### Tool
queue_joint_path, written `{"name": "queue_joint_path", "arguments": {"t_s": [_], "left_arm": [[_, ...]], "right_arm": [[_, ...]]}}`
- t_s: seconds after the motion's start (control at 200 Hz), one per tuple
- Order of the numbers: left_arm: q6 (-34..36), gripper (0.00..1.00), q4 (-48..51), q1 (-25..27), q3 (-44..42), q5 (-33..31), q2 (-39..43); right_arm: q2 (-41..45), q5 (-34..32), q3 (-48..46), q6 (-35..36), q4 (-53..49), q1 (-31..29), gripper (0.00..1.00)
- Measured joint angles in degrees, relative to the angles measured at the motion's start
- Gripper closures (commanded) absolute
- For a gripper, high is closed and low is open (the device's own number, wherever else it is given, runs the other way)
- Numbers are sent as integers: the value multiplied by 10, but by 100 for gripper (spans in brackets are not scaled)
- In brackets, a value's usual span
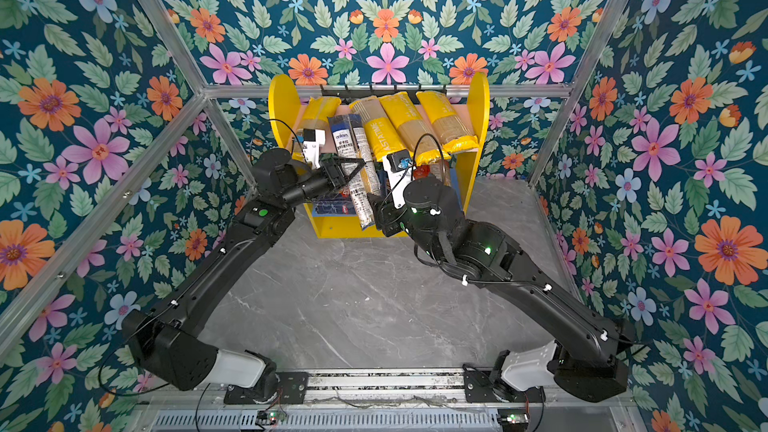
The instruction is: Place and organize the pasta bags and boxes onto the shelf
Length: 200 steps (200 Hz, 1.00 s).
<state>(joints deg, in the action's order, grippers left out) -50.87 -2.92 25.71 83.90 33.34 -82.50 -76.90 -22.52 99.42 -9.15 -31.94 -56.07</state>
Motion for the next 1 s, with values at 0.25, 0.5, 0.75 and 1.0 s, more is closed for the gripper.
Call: {"name": "queue_joint_path", "arguments": {"t_s": [0.25,0.5,0.75,1.0], "left_arm": [[-29,100,1,-26,40,21,-20],[-62,100,-4,-32,60,50,-25],[-93,100,-13,-49,70,66,-31],[-108,100,-23,-57,82,79,-38]], "right_arm": [[7,14,-45,-12,-1,0,27],[-9,44,-63,-23,12,0,1],[-62,45,-15,-25,12,10,1],[-118,47,50,-25,-12,14,11]]}}
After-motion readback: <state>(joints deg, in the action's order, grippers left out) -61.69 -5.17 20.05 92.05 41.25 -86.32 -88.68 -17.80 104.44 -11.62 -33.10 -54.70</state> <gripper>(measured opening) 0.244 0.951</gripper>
